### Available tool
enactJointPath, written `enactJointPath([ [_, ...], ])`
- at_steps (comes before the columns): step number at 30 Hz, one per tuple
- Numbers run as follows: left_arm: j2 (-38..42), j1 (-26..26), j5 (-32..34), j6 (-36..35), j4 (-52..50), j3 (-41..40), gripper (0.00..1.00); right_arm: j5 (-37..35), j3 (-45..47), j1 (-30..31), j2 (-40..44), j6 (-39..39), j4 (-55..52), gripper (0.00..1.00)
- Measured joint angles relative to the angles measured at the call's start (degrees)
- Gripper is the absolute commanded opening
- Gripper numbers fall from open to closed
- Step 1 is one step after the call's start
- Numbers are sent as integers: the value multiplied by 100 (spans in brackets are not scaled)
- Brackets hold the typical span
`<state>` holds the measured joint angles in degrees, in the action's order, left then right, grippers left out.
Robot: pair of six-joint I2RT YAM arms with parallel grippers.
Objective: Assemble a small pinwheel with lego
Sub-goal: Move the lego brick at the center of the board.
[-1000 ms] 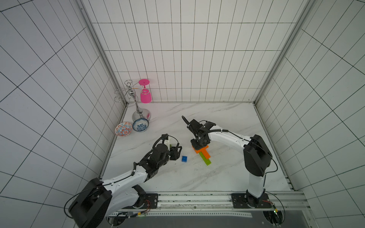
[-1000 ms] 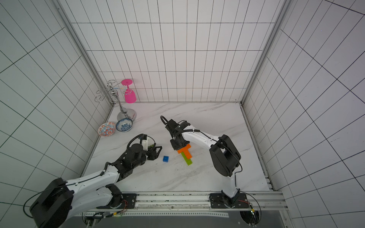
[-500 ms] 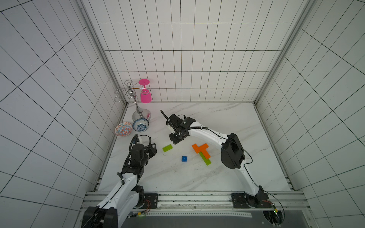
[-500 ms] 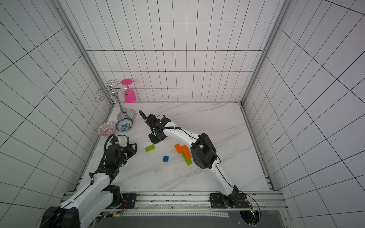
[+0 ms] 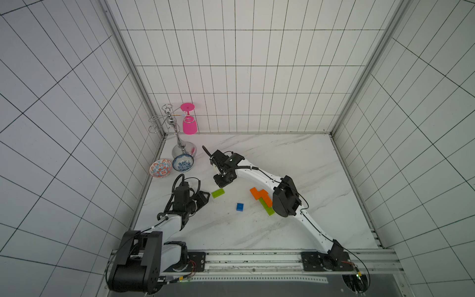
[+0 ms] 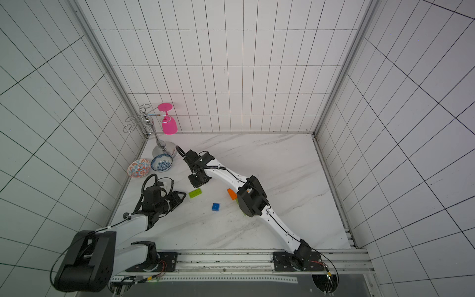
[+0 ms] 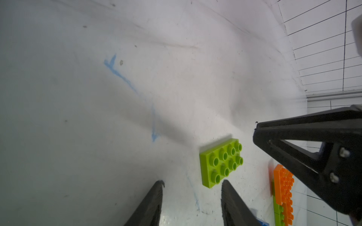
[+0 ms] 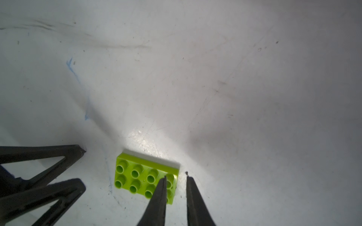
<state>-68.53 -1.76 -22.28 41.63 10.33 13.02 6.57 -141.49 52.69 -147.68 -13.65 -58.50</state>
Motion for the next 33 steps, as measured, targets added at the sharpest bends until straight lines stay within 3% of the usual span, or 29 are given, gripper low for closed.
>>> enactJointPath([
  [18,-22,0,-146,0,212,0,49,7,-50,87,-229,9,-199,21],
  [33,-24,0,-177,-2,256,0,49,-70,-120,105,-238,87,-280,14],
])
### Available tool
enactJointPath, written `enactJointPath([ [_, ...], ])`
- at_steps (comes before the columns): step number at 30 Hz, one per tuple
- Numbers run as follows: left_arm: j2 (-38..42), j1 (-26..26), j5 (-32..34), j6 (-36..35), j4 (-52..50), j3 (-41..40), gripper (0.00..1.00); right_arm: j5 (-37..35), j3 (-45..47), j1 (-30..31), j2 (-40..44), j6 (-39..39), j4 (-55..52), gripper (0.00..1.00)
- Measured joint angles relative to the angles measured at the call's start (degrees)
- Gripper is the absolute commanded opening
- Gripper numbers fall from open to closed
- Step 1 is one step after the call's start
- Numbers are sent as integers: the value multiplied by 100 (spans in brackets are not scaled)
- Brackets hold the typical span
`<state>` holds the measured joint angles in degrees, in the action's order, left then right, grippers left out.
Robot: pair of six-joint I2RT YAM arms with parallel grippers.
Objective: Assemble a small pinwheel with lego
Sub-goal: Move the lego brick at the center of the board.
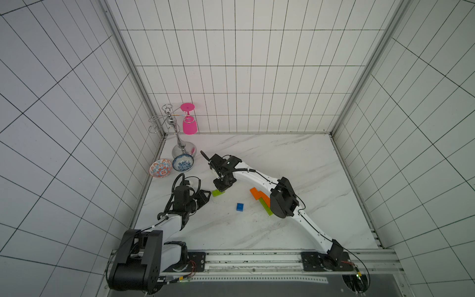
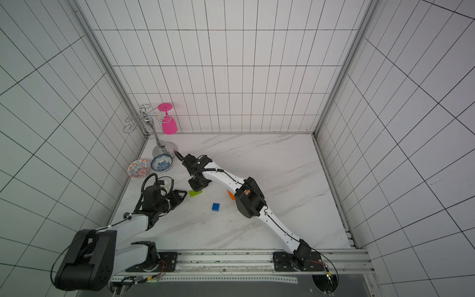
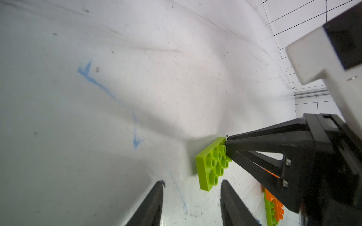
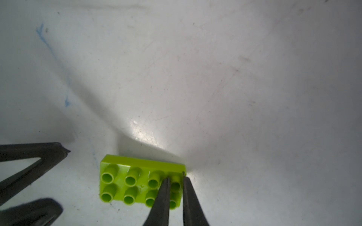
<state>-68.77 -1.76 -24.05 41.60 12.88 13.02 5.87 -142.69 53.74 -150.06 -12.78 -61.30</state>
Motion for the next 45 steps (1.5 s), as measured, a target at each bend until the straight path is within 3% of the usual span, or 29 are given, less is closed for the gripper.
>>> enactJointPath([
  [20,229,-44,-245,-59,-2,-63,49,-518,321,44,214,372,-271,14],
  [31,232,-1237,28,208,264,-186,49,-833,2391,-26,1377,815,-188,17],
  [37,192,-1460,164,341,437,-188,49,-765,2533,-127,1480,697,4,24],
  [45,195,-1464,214,361,492,-188,50,-765,2533,-201,1480,391,136,21],
])
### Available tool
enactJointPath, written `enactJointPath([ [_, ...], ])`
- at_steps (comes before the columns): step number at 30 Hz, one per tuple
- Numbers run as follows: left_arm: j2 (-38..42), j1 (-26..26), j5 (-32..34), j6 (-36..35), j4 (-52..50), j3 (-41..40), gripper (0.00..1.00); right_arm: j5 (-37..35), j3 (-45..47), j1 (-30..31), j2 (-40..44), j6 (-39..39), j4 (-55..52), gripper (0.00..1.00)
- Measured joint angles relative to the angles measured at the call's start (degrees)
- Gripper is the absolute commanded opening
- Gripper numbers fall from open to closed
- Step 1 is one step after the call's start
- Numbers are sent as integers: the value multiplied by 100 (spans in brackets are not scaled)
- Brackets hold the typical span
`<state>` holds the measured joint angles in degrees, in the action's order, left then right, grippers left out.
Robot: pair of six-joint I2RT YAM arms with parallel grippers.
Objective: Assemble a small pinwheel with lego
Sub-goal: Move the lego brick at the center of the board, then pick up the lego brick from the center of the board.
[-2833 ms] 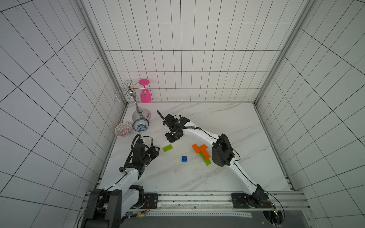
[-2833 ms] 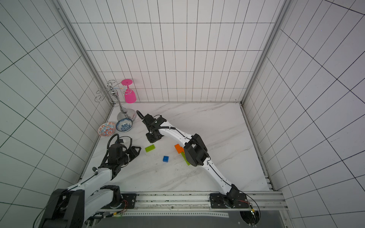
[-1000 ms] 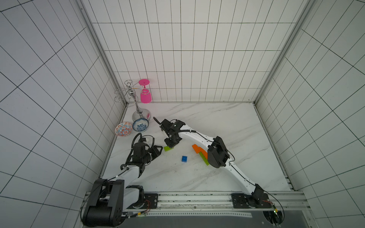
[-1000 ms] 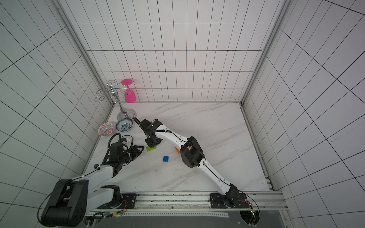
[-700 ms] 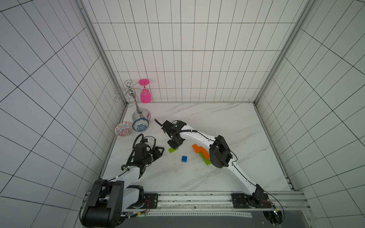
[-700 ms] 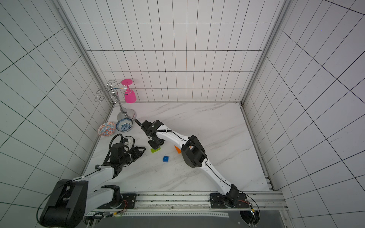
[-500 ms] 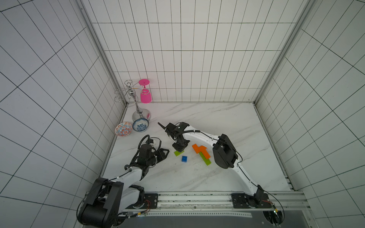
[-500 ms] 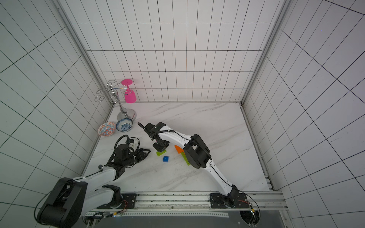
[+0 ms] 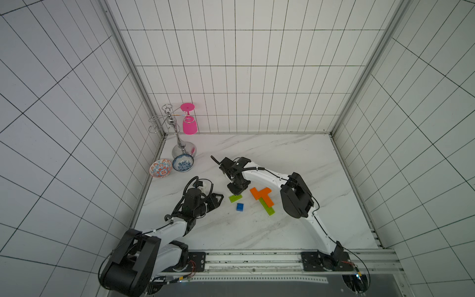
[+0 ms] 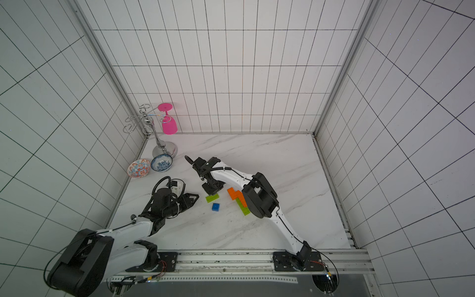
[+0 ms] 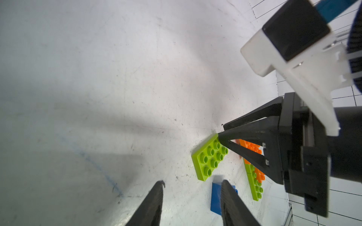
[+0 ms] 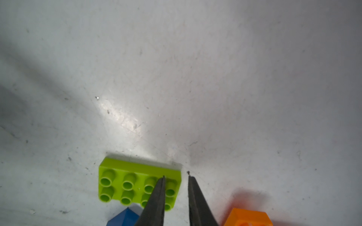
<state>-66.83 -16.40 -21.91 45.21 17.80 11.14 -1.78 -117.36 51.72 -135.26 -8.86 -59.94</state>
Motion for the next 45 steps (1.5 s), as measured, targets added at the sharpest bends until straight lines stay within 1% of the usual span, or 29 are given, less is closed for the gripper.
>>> enactJointPath([
  [8,-44,-57,0,-7,4,0,50,90,2,-50,0,-376,111,20],
  [22,-44,-81,7,-7,2,0,50,129,190,-74,59,-511,195,19],
  [31,-44,-92,46,-7,0,0,50,166,380,-72,168,-575,238,23],
  [35,-42,-92,48,-7,-2,0,50,153,431,-70,197,-632,236,23],
  [45,-31,-92,74,-11,-2,0,50,162,448,-57,203,-680,247,19],
])
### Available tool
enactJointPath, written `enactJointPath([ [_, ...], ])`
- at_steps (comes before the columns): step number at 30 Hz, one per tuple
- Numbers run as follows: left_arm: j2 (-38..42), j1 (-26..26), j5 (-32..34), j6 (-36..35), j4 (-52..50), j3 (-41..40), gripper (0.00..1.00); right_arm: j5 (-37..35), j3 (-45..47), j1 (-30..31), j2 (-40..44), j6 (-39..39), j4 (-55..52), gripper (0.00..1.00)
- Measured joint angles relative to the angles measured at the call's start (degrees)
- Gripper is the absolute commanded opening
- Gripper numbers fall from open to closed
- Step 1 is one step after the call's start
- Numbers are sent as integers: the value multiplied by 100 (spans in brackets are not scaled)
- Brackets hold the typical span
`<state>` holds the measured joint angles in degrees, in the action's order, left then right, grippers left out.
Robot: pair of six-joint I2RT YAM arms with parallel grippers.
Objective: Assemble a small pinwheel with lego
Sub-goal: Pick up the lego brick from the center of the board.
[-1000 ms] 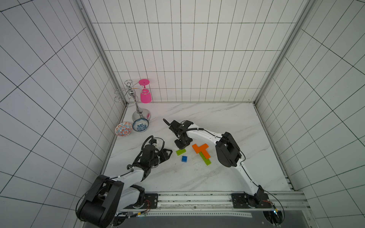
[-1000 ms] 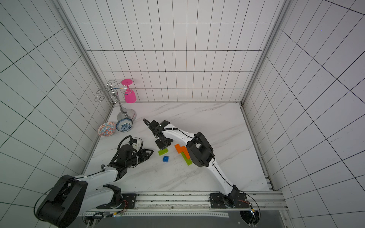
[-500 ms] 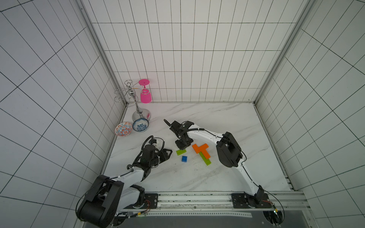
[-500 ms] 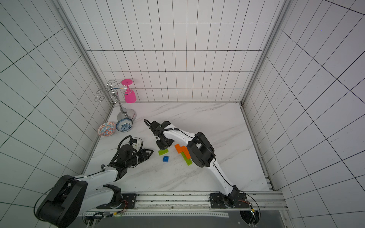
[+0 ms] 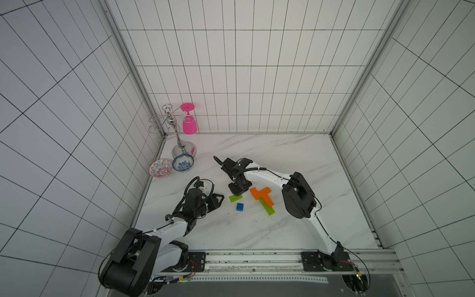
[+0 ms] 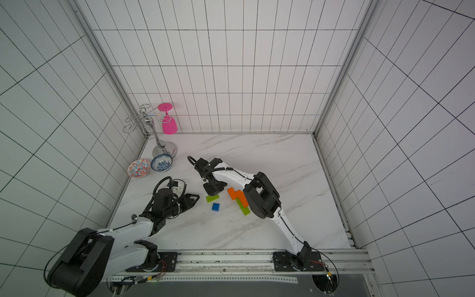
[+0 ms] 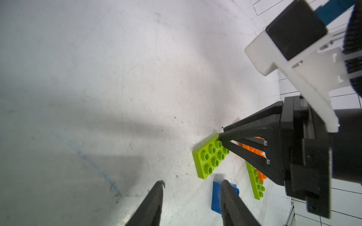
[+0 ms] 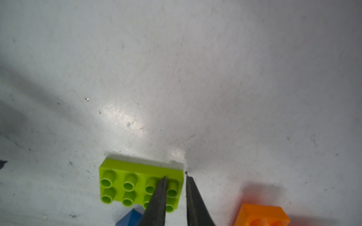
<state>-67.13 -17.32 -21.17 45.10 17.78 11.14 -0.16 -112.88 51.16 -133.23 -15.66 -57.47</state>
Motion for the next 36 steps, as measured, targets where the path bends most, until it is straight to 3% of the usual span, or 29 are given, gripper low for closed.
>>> enactJointPath([
  [10,33,0,17,-2,0,0,50,20,2,26,0,2,-4,12],
  [28,352,-39,-59,-70,-149,0,51,-81,17,26,236,55,-11,11],
  [36,632,-452,-105,-111,-284,0,53,-127,614,26,833,72,31,11],
])
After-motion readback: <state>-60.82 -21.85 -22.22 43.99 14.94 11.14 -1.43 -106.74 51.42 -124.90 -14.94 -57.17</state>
